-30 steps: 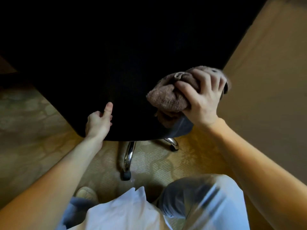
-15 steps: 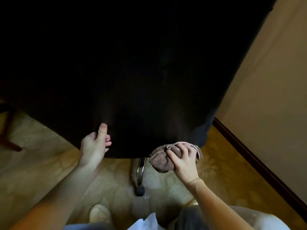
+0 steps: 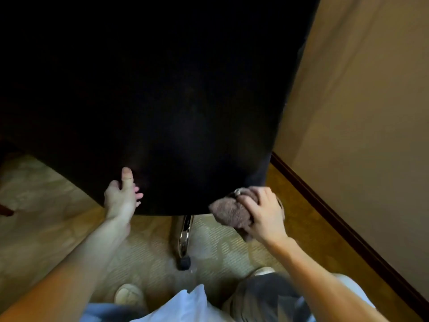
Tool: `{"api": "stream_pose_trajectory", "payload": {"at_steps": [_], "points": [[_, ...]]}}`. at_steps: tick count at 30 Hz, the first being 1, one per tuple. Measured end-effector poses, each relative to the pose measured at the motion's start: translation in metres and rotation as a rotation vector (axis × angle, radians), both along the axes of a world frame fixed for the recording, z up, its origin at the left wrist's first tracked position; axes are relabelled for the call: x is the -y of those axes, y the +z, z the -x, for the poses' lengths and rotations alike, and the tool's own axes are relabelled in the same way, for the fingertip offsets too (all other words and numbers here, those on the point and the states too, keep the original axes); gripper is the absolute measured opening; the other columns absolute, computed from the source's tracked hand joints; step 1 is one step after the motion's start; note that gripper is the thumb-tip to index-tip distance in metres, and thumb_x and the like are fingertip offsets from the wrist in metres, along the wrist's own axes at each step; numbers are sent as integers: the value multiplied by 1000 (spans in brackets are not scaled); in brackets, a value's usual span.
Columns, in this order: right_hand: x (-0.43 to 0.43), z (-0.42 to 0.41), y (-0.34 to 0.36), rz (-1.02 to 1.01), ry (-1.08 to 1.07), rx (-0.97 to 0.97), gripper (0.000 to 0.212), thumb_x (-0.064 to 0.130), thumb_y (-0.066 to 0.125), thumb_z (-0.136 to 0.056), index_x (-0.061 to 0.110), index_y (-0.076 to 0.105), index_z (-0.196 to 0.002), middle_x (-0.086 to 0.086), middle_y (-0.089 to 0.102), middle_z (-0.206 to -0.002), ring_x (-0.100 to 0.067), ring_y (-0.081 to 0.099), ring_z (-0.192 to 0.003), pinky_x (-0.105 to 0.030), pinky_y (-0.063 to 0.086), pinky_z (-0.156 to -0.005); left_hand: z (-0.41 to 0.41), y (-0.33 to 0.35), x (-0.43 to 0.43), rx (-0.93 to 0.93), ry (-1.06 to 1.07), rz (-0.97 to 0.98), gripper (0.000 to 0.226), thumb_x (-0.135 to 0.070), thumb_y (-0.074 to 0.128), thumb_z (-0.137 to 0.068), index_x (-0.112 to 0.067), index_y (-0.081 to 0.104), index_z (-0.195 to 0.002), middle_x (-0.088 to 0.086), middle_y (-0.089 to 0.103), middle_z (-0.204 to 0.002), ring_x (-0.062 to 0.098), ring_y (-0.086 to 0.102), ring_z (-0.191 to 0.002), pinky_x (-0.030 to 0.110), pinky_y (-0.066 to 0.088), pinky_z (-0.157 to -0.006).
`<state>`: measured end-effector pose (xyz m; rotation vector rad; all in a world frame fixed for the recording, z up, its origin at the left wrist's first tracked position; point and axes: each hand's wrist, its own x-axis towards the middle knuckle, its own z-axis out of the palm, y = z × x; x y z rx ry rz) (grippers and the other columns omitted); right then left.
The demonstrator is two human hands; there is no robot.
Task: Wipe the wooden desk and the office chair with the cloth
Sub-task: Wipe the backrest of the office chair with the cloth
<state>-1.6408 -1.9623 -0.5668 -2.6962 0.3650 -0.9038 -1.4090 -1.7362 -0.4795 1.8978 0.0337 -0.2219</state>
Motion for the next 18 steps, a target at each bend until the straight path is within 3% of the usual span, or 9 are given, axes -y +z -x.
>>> {"api": "stream_pose_trajectory", "payload": {"at_steps": [2,5,9,12,15,18], "points": [[6,1,48,79,-37,209,57,17,87,-66,16,64,-118,-20,60,-119,-34,52,-110,-45,44,-90,1,3,-1,-19,27,21,65,-67,41,-99,-9,57,-122,10,68,-111,25,70,-98,44,57,-91],[2,-4,121,238,-24,472,32,15,80,-81,11,69,-111,-20,56,-120,-37,52,-110,-52,46,-90,6,6,-1,-24,45,58,61,-66,38,-101,-10,61,-112,9,71,-105,22,70,-91,42,58,-90],[-5,-16,178,382,-9,645,26,14,83,-81,9,78,-107,-14,52,-123,-37,51,-112,-55,46,-95,24,15,0,2,-22,144,57,-63,43,-101,-11,65,-103,8,72,-96,20,69,-80,32,54,-71],[-8,-29,173,358,-34,706,26,18,80,-87,14,71,-111,-14,48,-124,-35,46,-115,-55,45,-98,30,21,4,21,-84,187,55,-62,46,-100,-13,64,-115,6,72,-97,18,69,-83,29,52,-70],[-6,-34,133,231,-83,698,24,30,68,-98,13,63,-115,-13,41,-126,-36,42,-117,-45,40,-106,24,19,10,4,-93,207,60,-63,45,-100,-15,57,-133,3,69,-99,15,69,-88,26,52,-69],[-3,-27,70,148,-72,573,31,31,72,-95,14,60,-119,-14,38,-131,-38,40,-120,-46,38,-107,18,12,16,1,-70,198,71,-69,42,-97,-15,51,-142,1,65,-93,13,69,-87,24,52,-66]]}}
